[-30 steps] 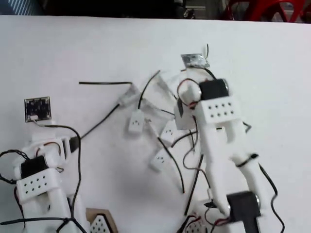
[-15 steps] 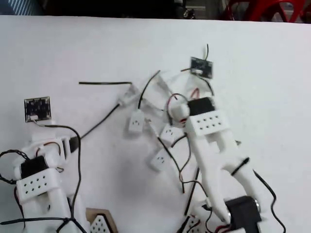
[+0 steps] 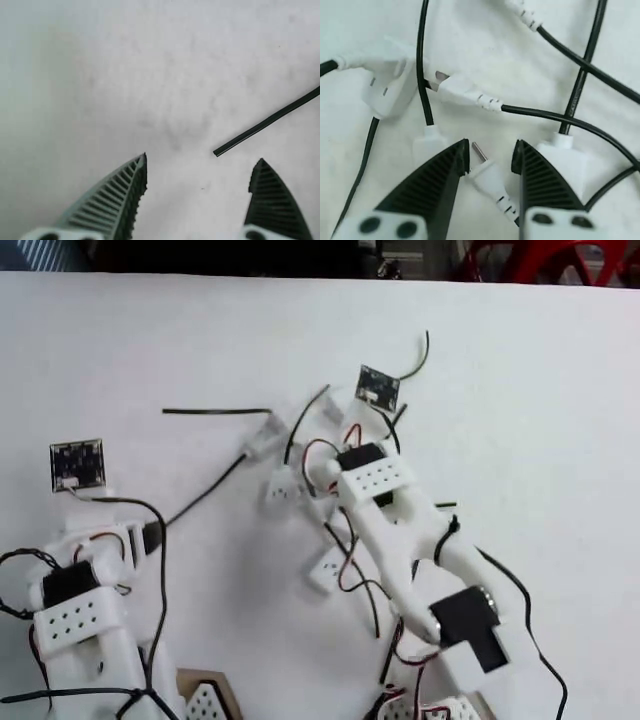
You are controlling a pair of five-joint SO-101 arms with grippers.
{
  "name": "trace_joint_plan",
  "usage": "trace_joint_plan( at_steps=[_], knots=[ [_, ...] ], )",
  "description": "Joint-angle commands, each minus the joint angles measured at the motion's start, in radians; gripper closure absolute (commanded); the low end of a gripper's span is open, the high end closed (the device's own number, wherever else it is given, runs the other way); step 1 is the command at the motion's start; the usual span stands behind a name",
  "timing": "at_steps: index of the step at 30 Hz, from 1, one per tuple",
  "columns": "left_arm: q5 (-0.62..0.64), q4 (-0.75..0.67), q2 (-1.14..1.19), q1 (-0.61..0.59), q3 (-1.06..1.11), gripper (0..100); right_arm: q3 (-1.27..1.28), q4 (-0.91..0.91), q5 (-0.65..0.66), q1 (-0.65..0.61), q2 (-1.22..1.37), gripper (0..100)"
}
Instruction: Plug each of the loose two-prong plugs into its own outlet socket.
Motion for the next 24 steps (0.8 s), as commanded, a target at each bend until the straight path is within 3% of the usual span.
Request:
trace_joint_plan(
  at_steps=[1,13,24],
  knots=[
    [0.000,-0.023,-0.033,-0.004,-0.003,68,-0.003,-0.065,-0.035,-0.001,0.028,86.1],
    [0.000,-0.023,-0.033,-0.004,-0.003,68,-0.003,-0.237,-0.041,0.243,0.117,86.1],
    [-0.002,-0.021,-0.033,-0.004,-0.003,68,-0.037,-0.243,-0.054,0.239,0.117,86.1]
  ],
)
